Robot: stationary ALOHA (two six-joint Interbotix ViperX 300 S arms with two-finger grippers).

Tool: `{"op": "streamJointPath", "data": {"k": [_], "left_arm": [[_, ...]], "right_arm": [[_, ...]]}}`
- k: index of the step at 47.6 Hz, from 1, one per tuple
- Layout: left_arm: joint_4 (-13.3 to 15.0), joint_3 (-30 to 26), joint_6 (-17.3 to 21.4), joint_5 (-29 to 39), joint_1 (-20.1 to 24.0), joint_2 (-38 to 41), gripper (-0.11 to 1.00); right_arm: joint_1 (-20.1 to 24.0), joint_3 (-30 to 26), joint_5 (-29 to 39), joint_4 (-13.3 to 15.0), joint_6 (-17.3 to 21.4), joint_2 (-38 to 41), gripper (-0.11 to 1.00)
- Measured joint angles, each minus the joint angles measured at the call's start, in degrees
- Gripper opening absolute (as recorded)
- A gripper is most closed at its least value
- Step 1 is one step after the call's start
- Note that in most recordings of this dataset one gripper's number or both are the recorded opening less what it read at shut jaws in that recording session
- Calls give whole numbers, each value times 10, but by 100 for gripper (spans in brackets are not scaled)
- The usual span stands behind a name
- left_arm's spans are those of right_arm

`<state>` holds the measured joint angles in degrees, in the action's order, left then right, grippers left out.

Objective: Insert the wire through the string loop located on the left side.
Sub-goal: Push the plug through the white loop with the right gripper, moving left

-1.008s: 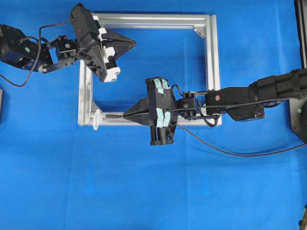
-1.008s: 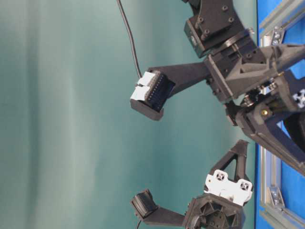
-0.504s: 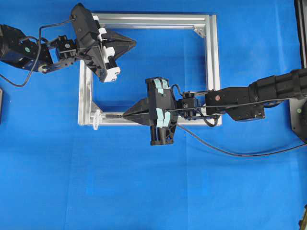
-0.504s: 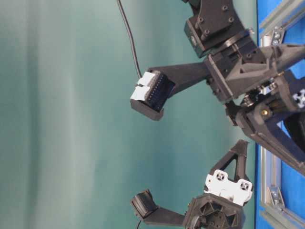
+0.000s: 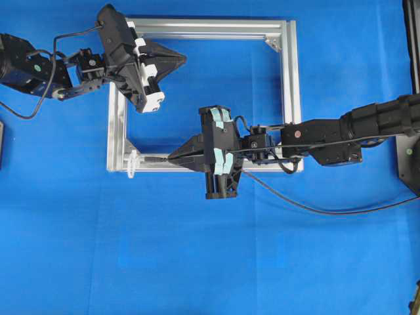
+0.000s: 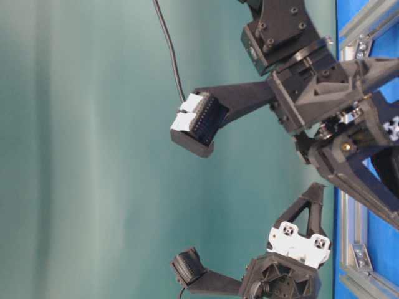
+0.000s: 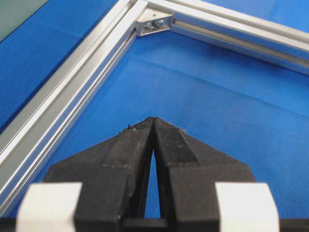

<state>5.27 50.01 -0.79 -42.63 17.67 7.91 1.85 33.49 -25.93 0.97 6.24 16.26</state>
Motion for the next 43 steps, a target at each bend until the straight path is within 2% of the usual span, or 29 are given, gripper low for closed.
{"op": "streamJointPath", "data": {"k": [14, 43], "left_arm": [[0, 0, 0, 0, 0, 0, 0], [0, 0, 0, 0, 0, 0, 0]], "right_arm": [[4, -32, 8, 0, 1, 15, 0], [4, -133, 46, 0, 1, 76, 0]]}}
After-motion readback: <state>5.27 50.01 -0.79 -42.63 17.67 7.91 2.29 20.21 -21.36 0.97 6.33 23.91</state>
